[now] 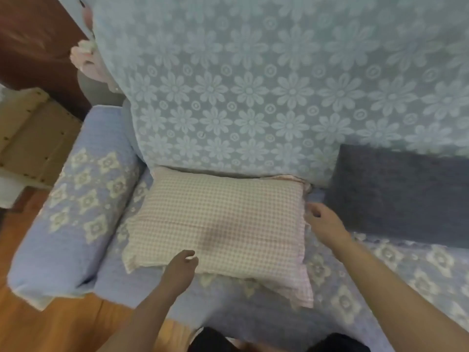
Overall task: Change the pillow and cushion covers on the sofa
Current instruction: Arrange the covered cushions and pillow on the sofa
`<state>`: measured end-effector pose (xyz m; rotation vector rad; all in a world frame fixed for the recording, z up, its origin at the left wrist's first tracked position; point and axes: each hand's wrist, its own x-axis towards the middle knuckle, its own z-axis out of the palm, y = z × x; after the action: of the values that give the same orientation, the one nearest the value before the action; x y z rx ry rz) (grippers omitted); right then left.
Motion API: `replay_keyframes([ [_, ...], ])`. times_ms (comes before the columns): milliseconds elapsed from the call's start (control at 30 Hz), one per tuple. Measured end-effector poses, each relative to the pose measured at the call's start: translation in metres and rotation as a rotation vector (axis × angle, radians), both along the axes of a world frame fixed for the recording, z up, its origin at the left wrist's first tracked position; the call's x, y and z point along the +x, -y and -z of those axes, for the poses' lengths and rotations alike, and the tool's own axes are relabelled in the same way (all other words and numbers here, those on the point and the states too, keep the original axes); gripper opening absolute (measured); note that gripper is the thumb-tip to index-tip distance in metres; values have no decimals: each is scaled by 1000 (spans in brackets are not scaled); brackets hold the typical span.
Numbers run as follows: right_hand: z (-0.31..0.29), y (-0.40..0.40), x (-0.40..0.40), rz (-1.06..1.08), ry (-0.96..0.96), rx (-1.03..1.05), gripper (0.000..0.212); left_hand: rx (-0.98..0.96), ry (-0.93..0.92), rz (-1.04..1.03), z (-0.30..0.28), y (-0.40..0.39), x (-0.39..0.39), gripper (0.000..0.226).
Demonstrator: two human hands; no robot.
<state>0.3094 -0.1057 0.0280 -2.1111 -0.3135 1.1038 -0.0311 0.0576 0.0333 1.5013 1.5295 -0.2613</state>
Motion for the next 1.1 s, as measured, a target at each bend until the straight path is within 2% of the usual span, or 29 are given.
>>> replay_keyframes([
  [33,28,-15,-23,11,-70,-46,53,12,-3,57,18,-29,-8,41],
  [100,77,-32,-66,202,-216,-134,68,24,-38,200,54,-85,-30,46],
  [167,122,-36,-100,472,-289,-230,95,55,-115,324,81,-125,-59,52],
  [233,139,-41,-128,619,-383,-197,117,139,-171,429,96,-148,-79,52],
  [300,125,-57,-145,663,-378,-129,104,296,-170,480,97,-157,-87,52],
  [333,114,-63,-147,666,-273,-122,95,431,-147,523,94,-158,-84,51],
  [433,49,-66,-151,641,76,-154,74,774,52,708,98,-159,-57,53],
  [533,17,-45,-156,622,258,-151,43,831,162,647,102,-164,-16,50],
  [600,35,-25,-144,626,246,-224,46,857,102,680,116,-162,-5,46],
  [667,67,-6,-124,608,161,-454,62,893,-36,854,134,-155,-12,42],
  [733,100,11,-108,427,113,-647,72,917,-52,998,147,-146,-19,37],
  [767,110,12,-105,328,170,-647,71,920,-41,1022,150,-147,-19,34],
  [867,119,-4,-109,61,426,-340,63,877,-8,1021,152,-157,-20,19],
  [933,126,-11,-109,-37,452,-245,62,845,25,1096,150,-163,-32,10],
  [967,135,-9,-104,19,401,-276,65,809,6,1090,145,-163,-38,10],
  [1000,143,-7,-98,157,311,-338,69,735,-50,990,140,-160,-44,16],
  [1033,151,-1,-92,338,179,-408,74,606,-125,773,137,-154,-50,21],
  [1100,157,12,-94,708,-154,-377,78,259,-277,131,139,-144,-58,27],
])
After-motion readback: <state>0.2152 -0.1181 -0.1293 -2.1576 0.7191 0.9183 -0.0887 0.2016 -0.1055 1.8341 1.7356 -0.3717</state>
